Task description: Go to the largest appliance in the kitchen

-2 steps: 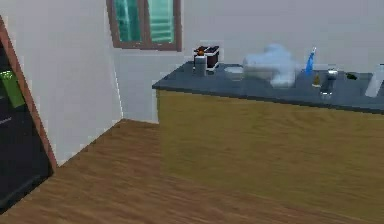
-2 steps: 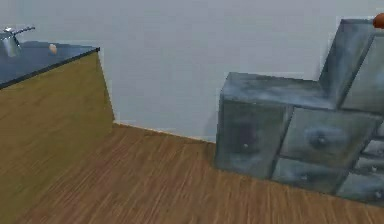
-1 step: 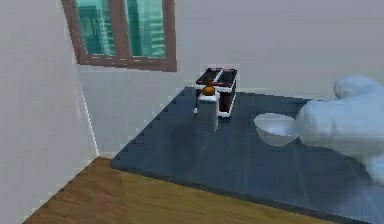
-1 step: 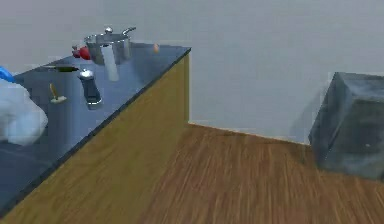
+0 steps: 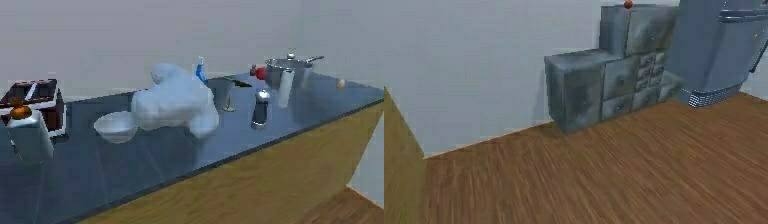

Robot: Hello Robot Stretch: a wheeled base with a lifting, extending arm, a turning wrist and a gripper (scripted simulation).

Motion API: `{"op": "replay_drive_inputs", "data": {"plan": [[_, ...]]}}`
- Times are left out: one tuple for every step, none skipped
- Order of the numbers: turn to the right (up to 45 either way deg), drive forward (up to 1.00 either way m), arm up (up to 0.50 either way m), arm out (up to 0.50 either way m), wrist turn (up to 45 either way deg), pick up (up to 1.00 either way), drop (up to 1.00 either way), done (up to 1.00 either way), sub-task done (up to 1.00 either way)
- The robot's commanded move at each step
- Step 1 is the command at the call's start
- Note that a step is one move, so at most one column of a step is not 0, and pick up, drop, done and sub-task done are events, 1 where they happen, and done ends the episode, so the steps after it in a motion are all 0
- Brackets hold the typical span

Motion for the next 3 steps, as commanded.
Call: {"op": "replay_drive_inputs", "data": {"plan": [[45.0,0.0,0.0,0.0,0.0,0.0,0.0,0.0,0.0],[45.0,0.0,0.0,0.0,0.0,0.0,0.0,0.0,0.0],[39.0,0.0,0.0,0.0,0.0,0.0,0.0,0.0,0.0]]}}
